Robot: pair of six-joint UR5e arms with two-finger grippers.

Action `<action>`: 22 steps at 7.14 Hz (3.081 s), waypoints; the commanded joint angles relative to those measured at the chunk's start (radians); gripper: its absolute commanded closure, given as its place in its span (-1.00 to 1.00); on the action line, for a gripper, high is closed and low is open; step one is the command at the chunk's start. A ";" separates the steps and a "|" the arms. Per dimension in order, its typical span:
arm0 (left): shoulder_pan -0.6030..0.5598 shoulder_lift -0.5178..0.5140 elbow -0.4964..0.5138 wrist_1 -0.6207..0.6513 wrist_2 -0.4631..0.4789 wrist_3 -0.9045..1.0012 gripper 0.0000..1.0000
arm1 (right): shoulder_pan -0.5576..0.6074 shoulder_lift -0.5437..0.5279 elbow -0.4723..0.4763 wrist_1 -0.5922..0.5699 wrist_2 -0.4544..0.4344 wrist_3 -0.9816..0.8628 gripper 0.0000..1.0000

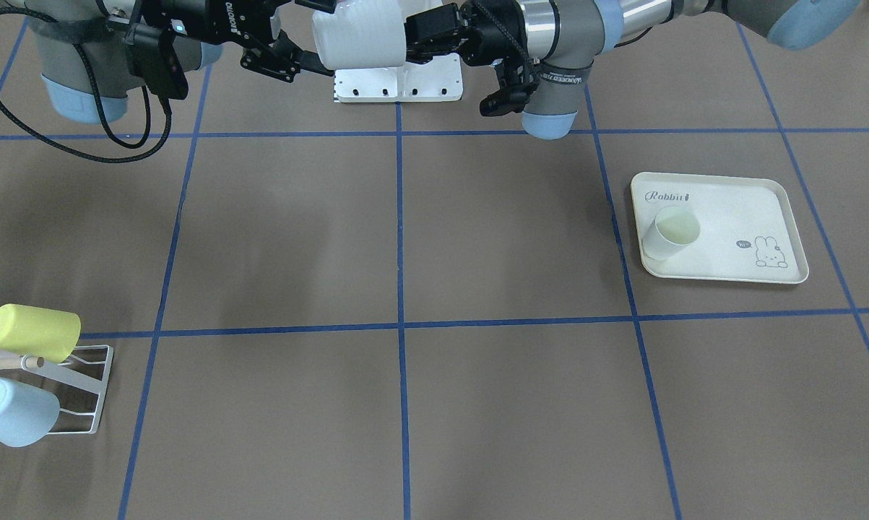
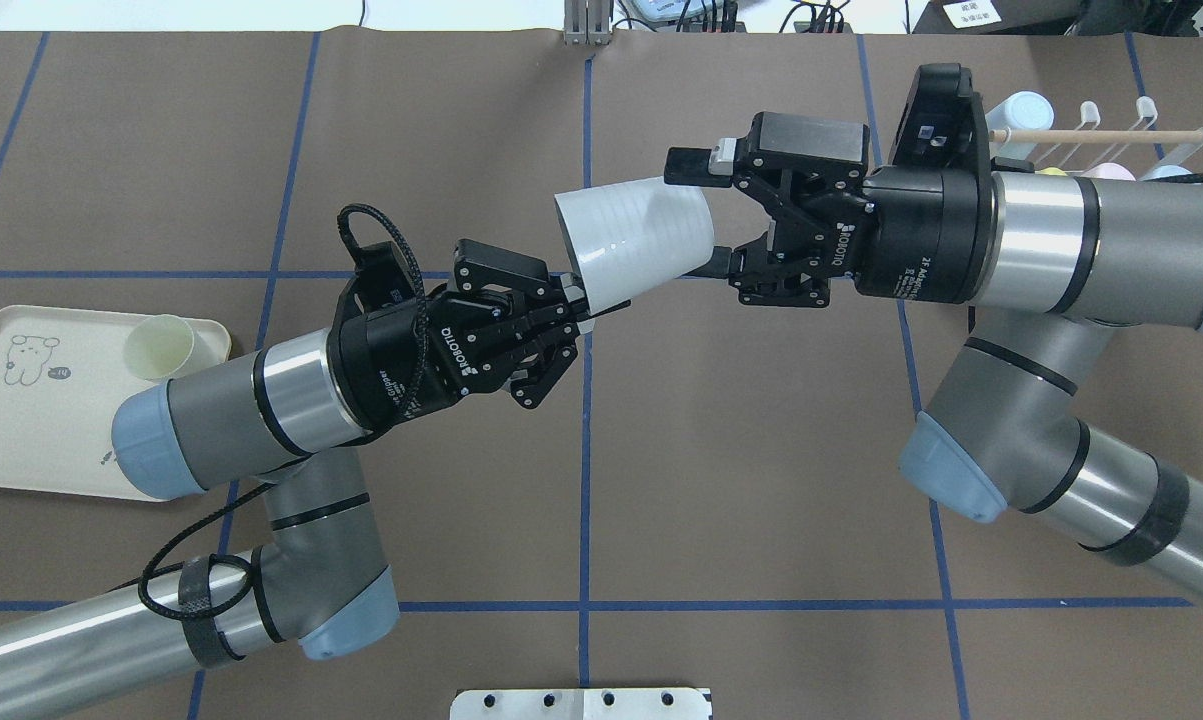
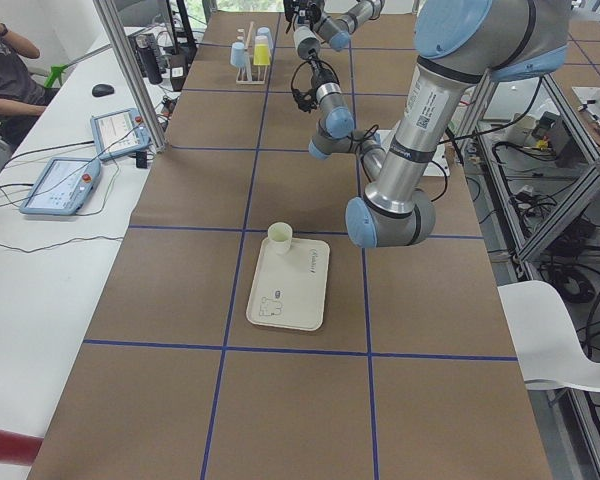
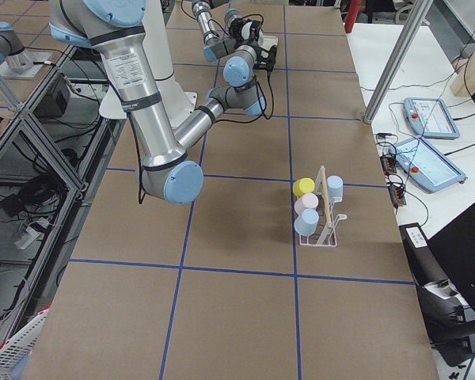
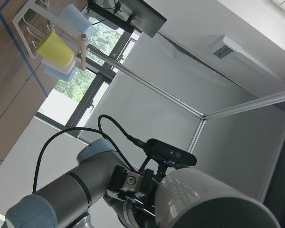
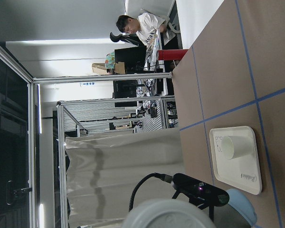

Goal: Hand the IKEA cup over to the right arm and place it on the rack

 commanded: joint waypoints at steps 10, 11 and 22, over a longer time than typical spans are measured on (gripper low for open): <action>-0.006 0.000 0.011 0.000 0.022 0.012 -1.00 | -0.013 -0.004 -0.004 0.027 -0.003 0.003 0.41; -0.015 0.017 0.009 -0.002 0.022 0.017 -1.00 | -0.010 -0.006 -0.004 0.027 -0.038 0.003 0.41; -0.270 0.160 0.089 0.083 -0.202 0.176 -1.00 | 0.564 -0.066 -0.293 -0.488 0.227 -0.997 0.39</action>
